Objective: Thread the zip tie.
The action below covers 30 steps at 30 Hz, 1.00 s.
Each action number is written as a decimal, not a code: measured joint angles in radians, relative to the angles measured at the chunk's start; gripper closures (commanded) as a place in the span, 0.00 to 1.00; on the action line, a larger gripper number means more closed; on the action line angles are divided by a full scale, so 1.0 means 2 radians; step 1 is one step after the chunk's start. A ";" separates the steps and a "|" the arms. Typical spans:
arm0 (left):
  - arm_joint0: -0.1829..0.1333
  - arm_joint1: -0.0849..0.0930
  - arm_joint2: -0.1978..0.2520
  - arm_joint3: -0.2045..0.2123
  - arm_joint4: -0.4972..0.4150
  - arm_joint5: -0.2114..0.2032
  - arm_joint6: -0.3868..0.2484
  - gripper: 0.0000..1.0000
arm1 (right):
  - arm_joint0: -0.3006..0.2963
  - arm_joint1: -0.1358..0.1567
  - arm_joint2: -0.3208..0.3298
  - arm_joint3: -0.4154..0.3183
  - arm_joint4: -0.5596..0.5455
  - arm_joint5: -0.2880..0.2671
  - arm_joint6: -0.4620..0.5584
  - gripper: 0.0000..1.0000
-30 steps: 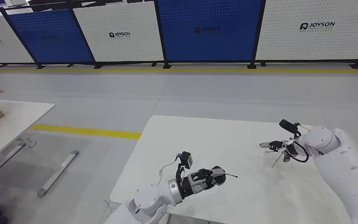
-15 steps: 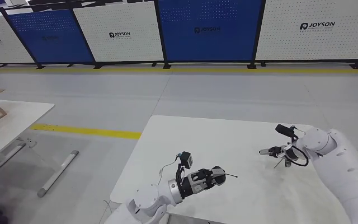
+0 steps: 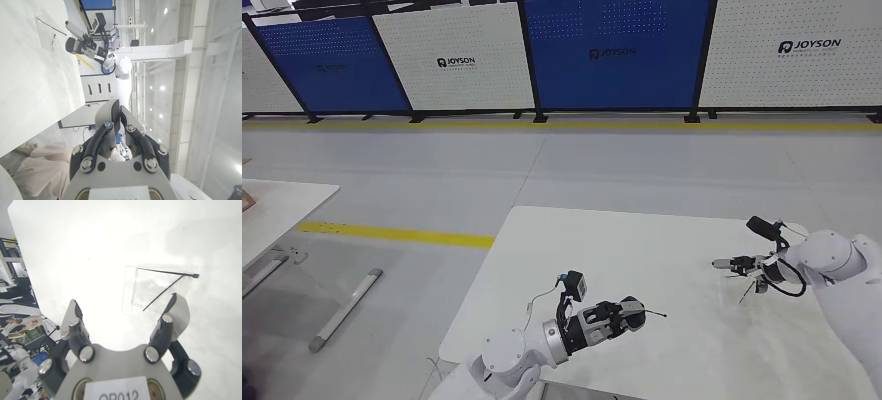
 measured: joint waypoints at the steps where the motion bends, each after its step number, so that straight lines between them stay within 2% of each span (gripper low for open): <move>1: 0.000 0.000 0.000 0.000 0.000 0.000 0.000 1.00 | -0.006 0.003 0.010 -0.004 0.008 -0.008 -0.007 0.00; 7: 0.000 0.000 0.000 0.000 0.000 0.000 0.000 1.00 | -0.050 0.026 0.078 -0.022 0.058 -0.035 -0.046 0.00; 11: 0.000 0.000 0.000 0.000 0.000 0.000 0.000 1.00 | -0.084 0.040 0.126 -0.034 0.096 -0.061 -0.061 0.00; 14: 0.000 0.000 0.000 0.000 0.000 0.000 0.000 1.00 | -0.108 0.047 0.152 -0.045 0.124 -0.069 -0.065 0.00; 30: 0.000 0.000 0.000 0.000 0.000 0.000 0.000 1.00 | -0.113 0.047 0.157 -0.047 0.133 -0.068 -0.063 0.00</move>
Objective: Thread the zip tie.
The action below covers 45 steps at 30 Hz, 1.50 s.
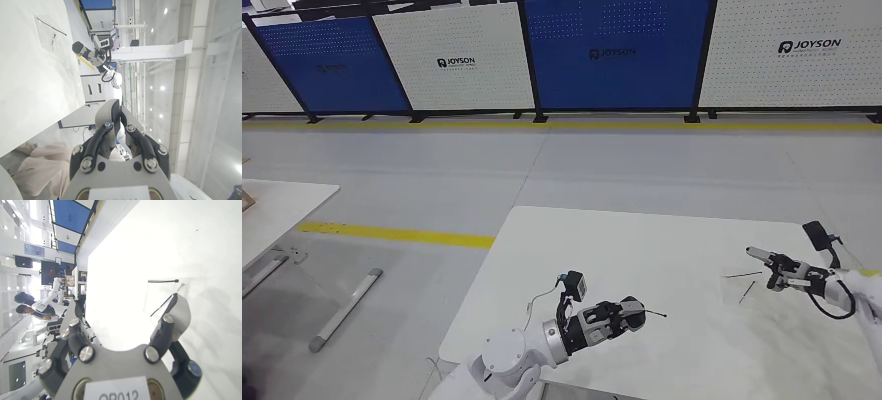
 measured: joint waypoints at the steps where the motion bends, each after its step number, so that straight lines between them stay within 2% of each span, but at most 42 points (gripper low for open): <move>1: 0.000 0.000 0.000 0.000 0.000 0.000 0.000 1.00 | 0.000 0.000 0.000 0.000 0.000 0.000 0.000 0.00; 6: 0.000 0.000 0.000 0.000 0.000 0.000 0.000 1.00 | -0.002 0.000 -0.001 -0.004 -0.003 0.001 0.001 0.00; 8: 0.000 0.000 0.000 0.000 0.000 0.000 0.000 1.00 | 0.002 0.003 -0.004 -0.018 -0.026 0.024 0.012 0.00; 10: 0.000 0.000 0.000 0.000 0.000 0.000 0.000 1.00 | 0.009 0.006 -0.011 -0.042 -0.053 0.067 0.029 0.00; 14: 0.000 0.000 0.000 0.000 0.000 0.000 0.000 1.00 | 0.018 0.009 -0.015 -0.072 -0.072 0.128 0.056 0.00; 21: 0.000 0.000 0.000 0.000 0.000 0.000 0.000 1.00 | 0.032 0.009 -0.026 -0.082 -0.069 0.166 0.101 0.00; 25: 0.000 0.000 0.000 0.000 0.000 0.000 0.000 1.00 | 0.057 0.001 -0.052 -0.057 -0.071 0.198 0.095 0.00; 27: 0.000 0.000 0.000 0.000 0.000 0.000 0.000 1.00 | 0.070 -0.002 -0.060 -0.038 -0.070 0.203 0.091 0.00; 29: 0.000 0.000 0.000 0.000 0.000 0.000 0.000 1.00 | 0.080 -0.004 -0.063 -0.022 -0.073 0.205 0.066 0.00; 34: 0.000 0.000 0.000 0.000 0.000 0.000 0.000 1.00 | 0.079 -0.004 -0.063 -0.022 -0.073 0.205 0.068 0.00; 37: 0.000 0.000 0.000 0.000 0.000 0.000 0.000 1.00 | 0.069 -0.004 -0.063 -0.022 -0.075 0.195 0.050 0.00; 41: 0.000 0.000 0.000 0.000 0.000 0.000 0.000 1.00 | 0.074 -0.003 -0.065 -0.002 -0.084 0.196 0.044 0.00; 45: 0.000 0.000 0.000 0.000 0.000 0.000 0.000 1.00 | 0.089 -0.008 -0.083 0.022 -0.098 0.203 0.039 0.00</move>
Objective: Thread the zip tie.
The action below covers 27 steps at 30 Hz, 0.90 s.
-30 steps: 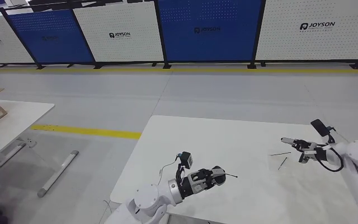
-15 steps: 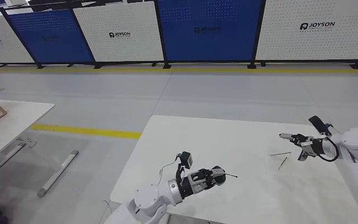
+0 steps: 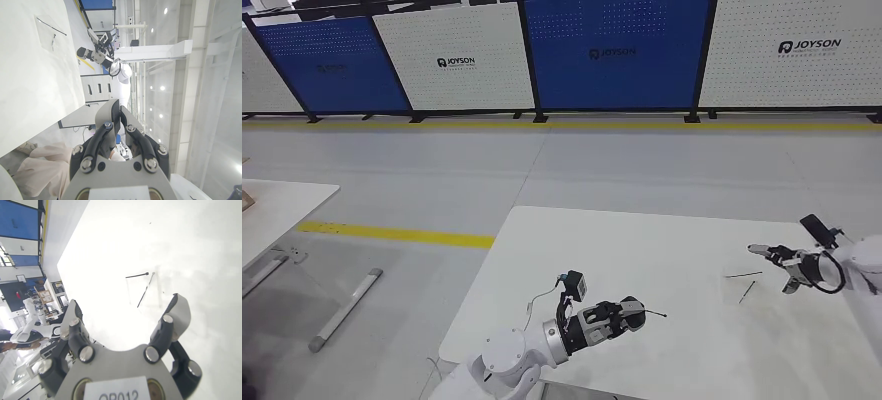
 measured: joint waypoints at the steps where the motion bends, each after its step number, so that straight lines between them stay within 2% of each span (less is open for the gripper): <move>1: 0.000 0.000 0.000 0.000 0.000 0.000 0.000 1.00 | 0.005 -0.002 -0.006 0.008 -0.002 -0.001 0.000 0.00; 5: 0.000 0.000 0.000 0.000 0.000 0.000 0.000 1.00 | 0.023 -0.009 -0.031 0.030 -0.024 0.006 0.003 0.00; 12: 0.000 0.000 0.000 0.000 0.000 0.000 0.000 1.00 | 0.023 -0.009 -0.031 0.030 -0.023 0.006 0.004 0.00; 16: 0.000 0.000 0.000 0.000 0.000 0.000 0.000 1.00 | 0.015 -0.011 -0.030 0.022 -0.017 0.001 -0.014 0.00; 21: 0.000 0.000 0.000 0.000 0.000 0.000 0.000 1.00 | 0.030 -0.016 -0.043 0.038 -0.024 0.003 -0.006 0.00; 23: 0.000 0.000 0.000 0.000 0.000 0.000 0.000 1.00 | 0.038 -0.019 -0.049 0.050 -0.025 0.008 -0.010 0.38; 24: 0.000 0.000 0.000 0.000 0.000 0.000 0.000 1.00 | 0.041 -0.021 -0.051 0.055 -0.025 0.009 -0.011 0.46; 25: 0.000 0.000 0.000 0.000 0.000 0.000 0.000 1.00 | 0.045 -0.023 -0.055 0.064 -0.026 0.010 -0.012 0.51; 27: 0.000 0.000 0.000 0.000 0.000 0.000 0.000 1.00 | 0.052 -0.026 -0.060 0.075 -0.026 0.010 -0.014 0.47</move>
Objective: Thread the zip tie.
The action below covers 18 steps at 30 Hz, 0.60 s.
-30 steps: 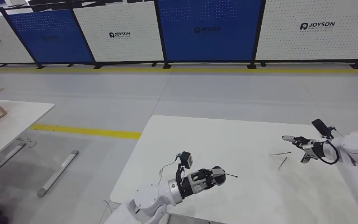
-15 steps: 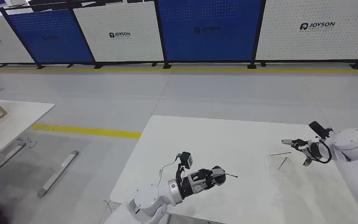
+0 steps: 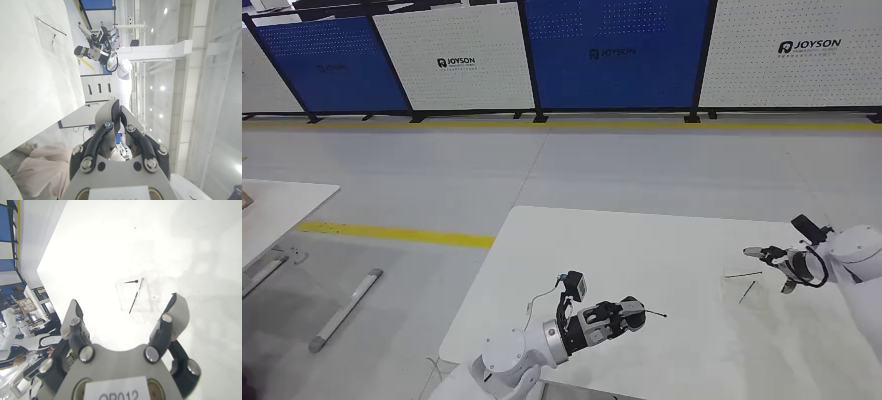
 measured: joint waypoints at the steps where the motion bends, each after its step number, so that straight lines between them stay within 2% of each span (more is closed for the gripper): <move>1: 0.000 0.000 0.000 0.000 0.000 0.000 0.000 1.00 | 0.004 -0.002 -0.004 0.008 0.000 0.000 -0.001 0.47; 2: 0.000 0.000 0.000 0.000 0.000 0.000 0.000 1.00 | 0.006 -0.004 -0.007 0.013 0.000 -0.001 -0.002 0.51; 9: 0.000 0.000 0.000 0.000 0.000 0.000 0.000 1.00 | 0.025 -0.018 -0.022 0.059 0.005 -0.010 -0.006 0.53; 18: 0.000 0.000 0.000 0.000 0.000 0.000 0.000 1.00 | 0.045 -0.034 -0.039 0.103 0.005 -0.009 -0.018 0.56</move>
